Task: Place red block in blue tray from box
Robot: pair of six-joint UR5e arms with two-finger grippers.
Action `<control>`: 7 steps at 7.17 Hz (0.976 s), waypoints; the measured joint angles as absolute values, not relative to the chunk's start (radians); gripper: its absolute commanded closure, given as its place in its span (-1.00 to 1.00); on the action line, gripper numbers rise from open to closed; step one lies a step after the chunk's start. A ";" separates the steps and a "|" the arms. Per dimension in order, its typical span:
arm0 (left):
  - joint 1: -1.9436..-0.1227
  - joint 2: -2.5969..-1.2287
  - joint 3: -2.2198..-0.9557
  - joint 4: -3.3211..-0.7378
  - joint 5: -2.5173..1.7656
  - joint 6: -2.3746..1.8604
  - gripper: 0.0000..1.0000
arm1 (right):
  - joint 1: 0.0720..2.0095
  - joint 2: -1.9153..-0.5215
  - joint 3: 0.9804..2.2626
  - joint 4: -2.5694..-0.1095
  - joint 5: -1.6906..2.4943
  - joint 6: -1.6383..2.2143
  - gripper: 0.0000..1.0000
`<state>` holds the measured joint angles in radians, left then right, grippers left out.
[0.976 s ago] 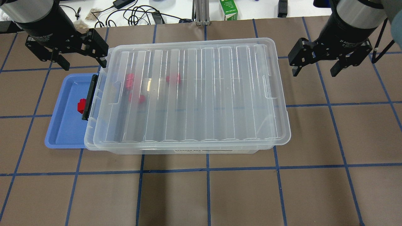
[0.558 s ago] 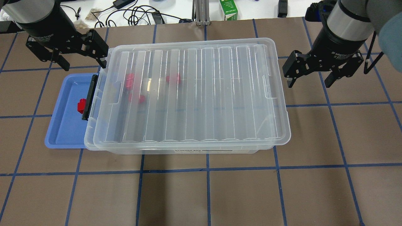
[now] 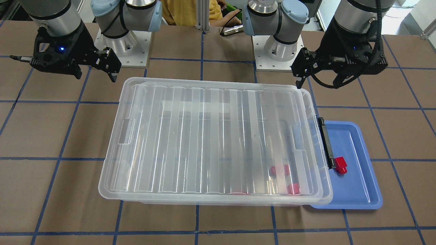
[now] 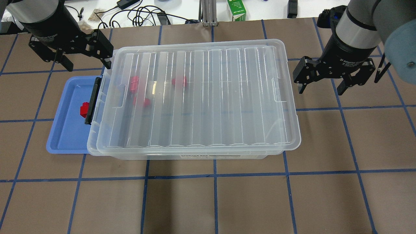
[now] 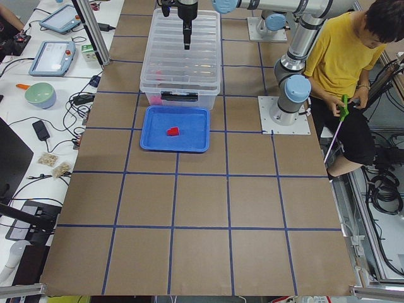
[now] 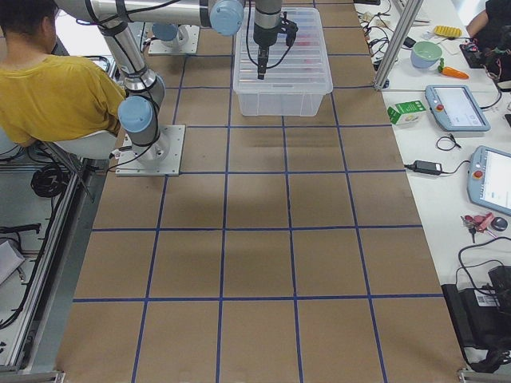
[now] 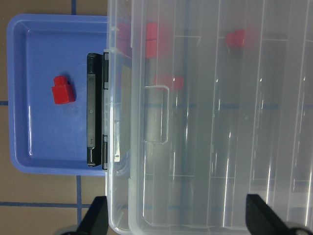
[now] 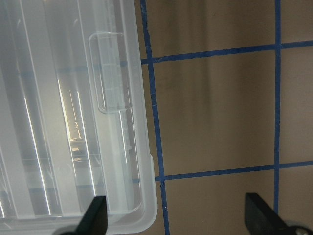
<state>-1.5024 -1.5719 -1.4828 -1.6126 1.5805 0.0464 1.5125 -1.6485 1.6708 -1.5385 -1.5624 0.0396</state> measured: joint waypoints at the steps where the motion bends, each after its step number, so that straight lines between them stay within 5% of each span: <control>1: -1.503 -1.572 -1.483 -1.611 1.580 0.047 -1.00 | 1.512 -1.650 1.670 -1.539 -1.563 0.040 -1.00; 7: -1.513 -1.567 -1.485 -1.611 1.580 0.049 -1.00 | 1.513 -1.655 1.670 -1.540 -1.560 0.041 -1.00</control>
